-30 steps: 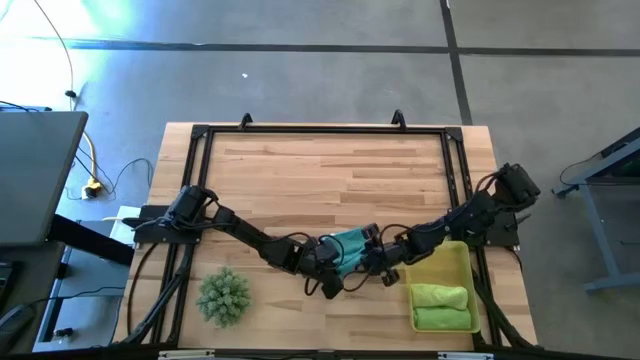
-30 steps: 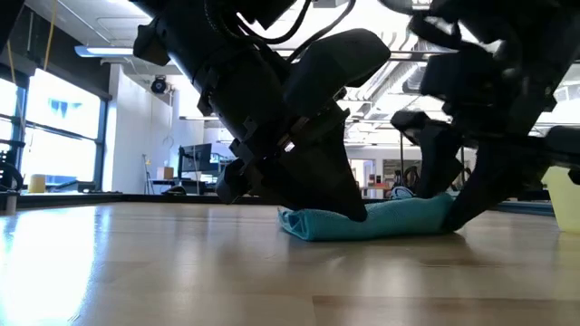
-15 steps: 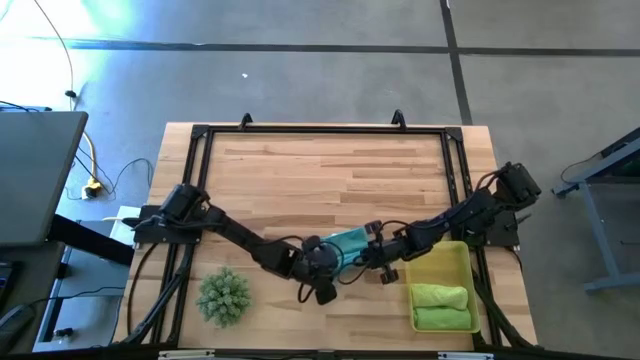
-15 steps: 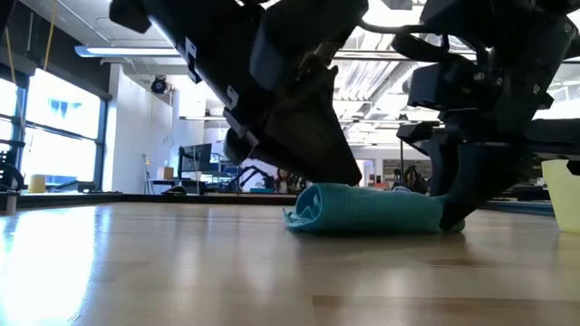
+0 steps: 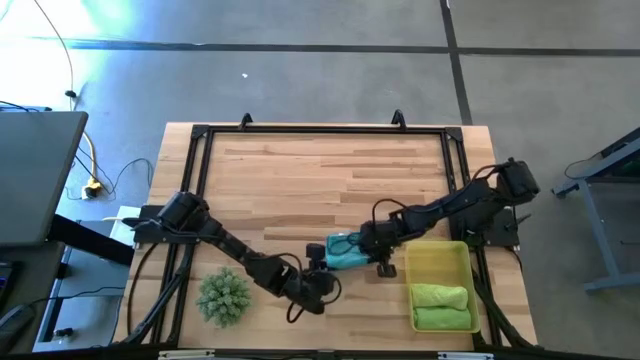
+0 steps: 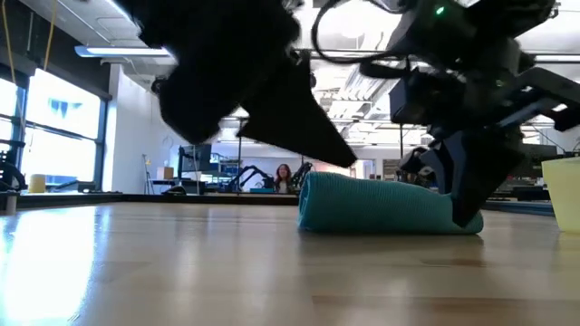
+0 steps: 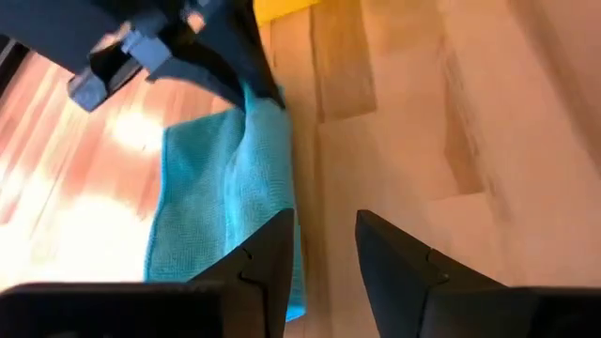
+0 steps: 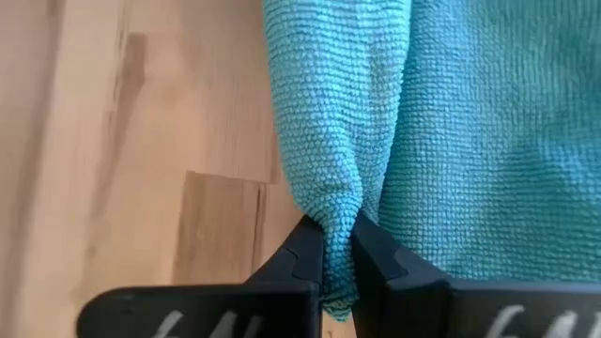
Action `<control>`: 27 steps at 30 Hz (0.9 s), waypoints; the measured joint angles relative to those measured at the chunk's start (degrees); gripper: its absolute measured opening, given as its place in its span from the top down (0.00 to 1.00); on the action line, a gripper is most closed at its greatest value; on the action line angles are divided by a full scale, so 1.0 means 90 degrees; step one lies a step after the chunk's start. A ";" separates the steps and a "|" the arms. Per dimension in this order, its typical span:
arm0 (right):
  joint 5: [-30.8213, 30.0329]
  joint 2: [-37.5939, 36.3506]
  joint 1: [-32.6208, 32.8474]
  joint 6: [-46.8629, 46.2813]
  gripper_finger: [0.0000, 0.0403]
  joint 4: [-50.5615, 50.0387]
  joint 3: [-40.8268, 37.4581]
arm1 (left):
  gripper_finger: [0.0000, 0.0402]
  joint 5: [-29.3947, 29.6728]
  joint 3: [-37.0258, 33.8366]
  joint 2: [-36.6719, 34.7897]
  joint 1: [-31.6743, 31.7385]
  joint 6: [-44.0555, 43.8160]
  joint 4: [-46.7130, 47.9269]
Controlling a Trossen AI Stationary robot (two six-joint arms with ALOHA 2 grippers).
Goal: Roll microfiber towels into tight, uniform cylinder then place into a basket
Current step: Roll the blue microfiber cloth
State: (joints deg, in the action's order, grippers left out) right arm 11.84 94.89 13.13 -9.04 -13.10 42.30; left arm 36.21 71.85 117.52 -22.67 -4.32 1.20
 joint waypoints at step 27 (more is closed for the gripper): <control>0.0249 -0.0689 -0.0372 0.0137 0.71 -0.0400 -0.0044 | 0.68 -0.2322 0.0051 0.0663 0.0928 -0.3545 0.0098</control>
State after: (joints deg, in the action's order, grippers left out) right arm 14.08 88.69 9.78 -7.80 -16.70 41.91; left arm 15.31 72.32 123.48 -14.32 -36.23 2.08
